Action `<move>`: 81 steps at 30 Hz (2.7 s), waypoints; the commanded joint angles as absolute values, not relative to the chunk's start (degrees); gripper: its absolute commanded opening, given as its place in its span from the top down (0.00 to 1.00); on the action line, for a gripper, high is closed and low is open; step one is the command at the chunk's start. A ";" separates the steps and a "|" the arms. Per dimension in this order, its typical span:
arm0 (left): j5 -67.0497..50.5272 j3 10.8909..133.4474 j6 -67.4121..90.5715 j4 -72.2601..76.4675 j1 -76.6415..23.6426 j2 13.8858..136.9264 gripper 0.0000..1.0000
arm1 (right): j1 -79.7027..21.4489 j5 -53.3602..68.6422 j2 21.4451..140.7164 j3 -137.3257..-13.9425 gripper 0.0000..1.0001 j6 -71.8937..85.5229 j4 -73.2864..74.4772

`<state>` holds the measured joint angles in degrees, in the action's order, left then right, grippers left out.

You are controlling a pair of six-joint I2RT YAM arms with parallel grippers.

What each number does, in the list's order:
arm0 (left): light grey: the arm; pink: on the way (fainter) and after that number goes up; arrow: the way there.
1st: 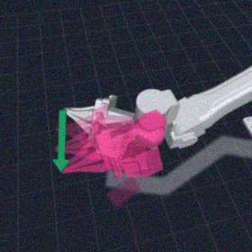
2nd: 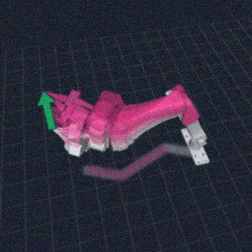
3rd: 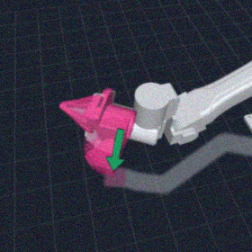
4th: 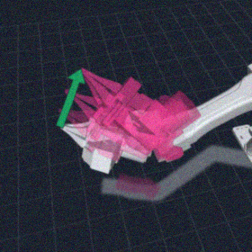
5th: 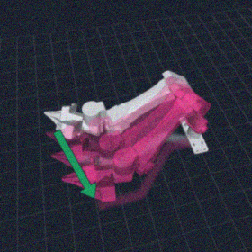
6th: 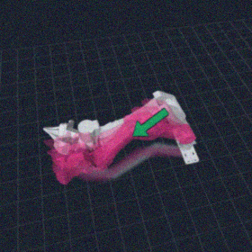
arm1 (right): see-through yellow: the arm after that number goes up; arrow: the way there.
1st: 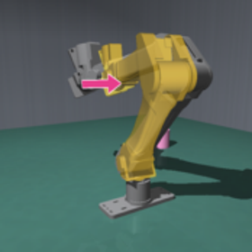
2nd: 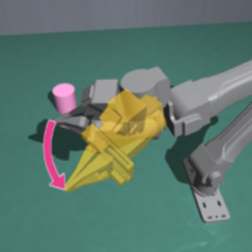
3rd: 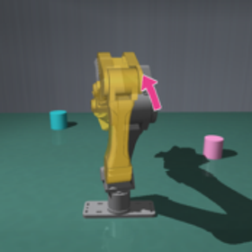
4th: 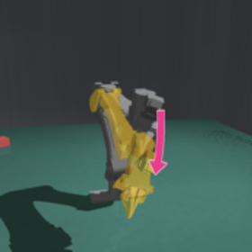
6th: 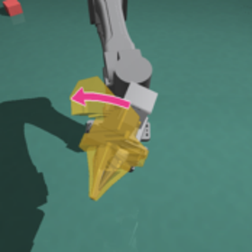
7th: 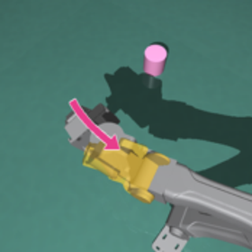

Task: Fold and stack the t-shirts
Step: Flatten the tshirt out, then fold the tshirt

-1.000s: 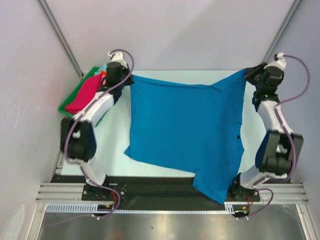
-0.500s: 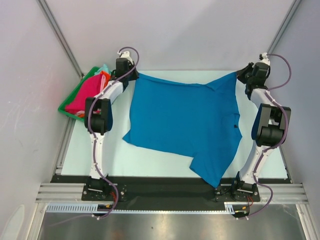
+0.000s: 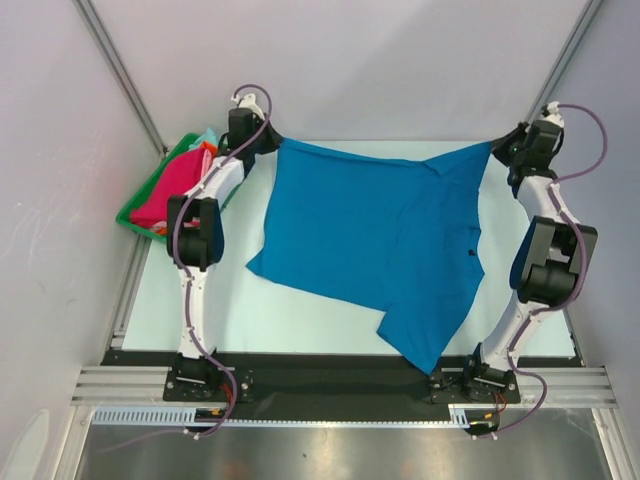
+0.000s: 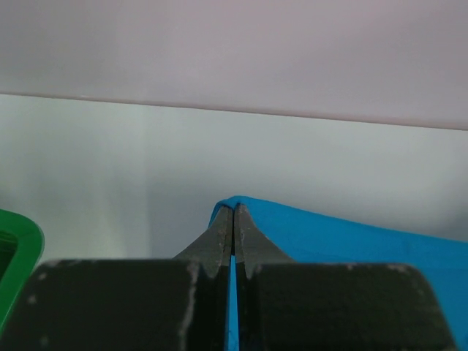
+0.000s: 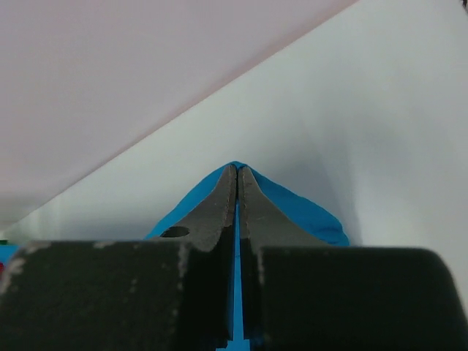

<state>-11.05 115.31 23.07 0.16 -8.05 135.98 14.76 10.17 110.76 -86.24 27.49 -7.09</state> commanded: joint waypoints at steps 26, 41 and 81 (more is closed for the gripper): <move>-8.88 95.36 15.38 -10.19 -9.93 49.40 1.00 | 14.33 4.84 47.29 -99.39 1.00 32.08 5.27; -2.11 90.27 13.54 -6.95 -9.93 56.50 0.99 | 11.95 6.06 53.78 -91.86 1.00 27.51 4.05; -22.15 108.18 25.05 6.00 -5.54 135.62 1.00 | 9.49 6.33 102.75 -83.58 1.00 27.32 6.83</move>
<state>-20.34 106.98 23.97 10.59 -6.04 138.91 8.60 6.33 107.22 -79.75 23.77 -1.13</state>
